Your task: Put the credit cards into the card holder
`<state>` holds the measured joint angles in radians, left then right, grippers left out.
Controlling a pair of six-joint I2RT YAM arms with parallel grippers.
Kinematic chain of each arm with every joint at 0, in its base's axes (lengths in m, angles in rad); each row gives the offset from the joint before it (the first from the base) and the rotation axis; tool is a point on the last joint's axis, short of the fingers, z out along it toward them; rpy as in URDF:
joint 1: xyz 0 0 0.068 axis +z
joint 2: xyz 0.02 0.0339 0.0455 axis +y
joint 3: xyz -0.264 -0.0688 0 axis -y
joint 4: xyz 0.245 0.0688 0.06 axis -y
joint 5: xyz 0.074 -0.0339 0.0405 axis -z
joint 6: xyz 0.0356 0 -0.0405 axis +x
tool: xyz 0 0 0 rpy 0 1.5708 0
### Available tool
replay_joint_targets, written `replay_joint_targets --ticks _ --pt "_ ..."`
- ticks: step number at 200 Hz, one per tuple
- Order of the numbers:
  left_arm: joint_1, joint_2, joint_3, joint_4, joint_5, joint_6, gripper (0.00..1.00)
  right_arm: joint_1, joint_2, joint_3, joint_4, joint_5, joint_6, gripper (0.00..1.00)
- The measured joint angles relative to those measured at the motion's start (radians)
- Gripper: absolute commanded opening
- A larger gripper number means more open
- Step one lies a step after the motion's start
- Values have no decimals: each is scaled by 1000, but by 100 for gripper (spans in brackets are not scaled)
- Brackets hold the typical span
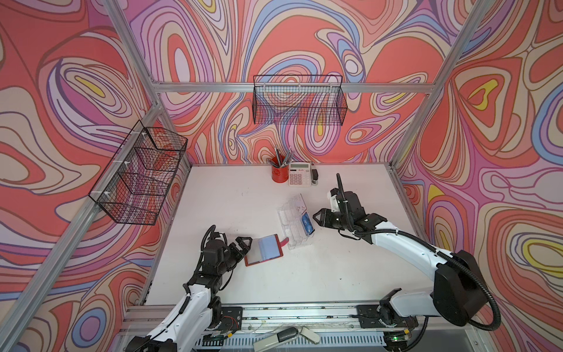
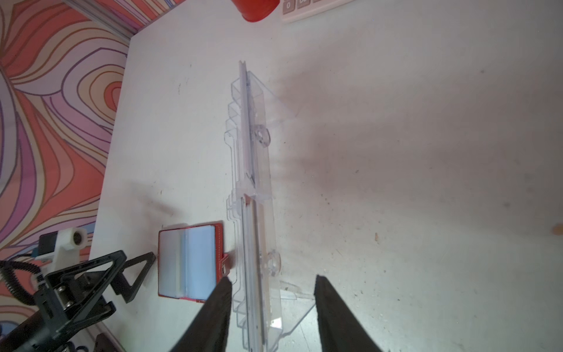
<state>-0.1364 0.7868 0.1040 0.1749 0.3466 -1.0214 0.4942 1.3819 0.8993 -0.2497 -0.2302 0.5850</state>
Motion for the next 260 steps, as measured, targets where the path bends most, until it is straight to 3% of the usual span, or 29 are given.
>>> replay_joint_targets --ticks 32,112,147,260 --pt "0 1 0 0 0 0 96 0 2 -1 46 -68 6 34" --pt "0 11 0 0 -4 1 95 0 75 -10 84 -119 12 32" --pt "0 12 0 0 -7 1 95 3 76 -10 94 -135 13 24" --pt "0 12 0 -1 -7 8 96 84 152 39 65 -59 18 22"
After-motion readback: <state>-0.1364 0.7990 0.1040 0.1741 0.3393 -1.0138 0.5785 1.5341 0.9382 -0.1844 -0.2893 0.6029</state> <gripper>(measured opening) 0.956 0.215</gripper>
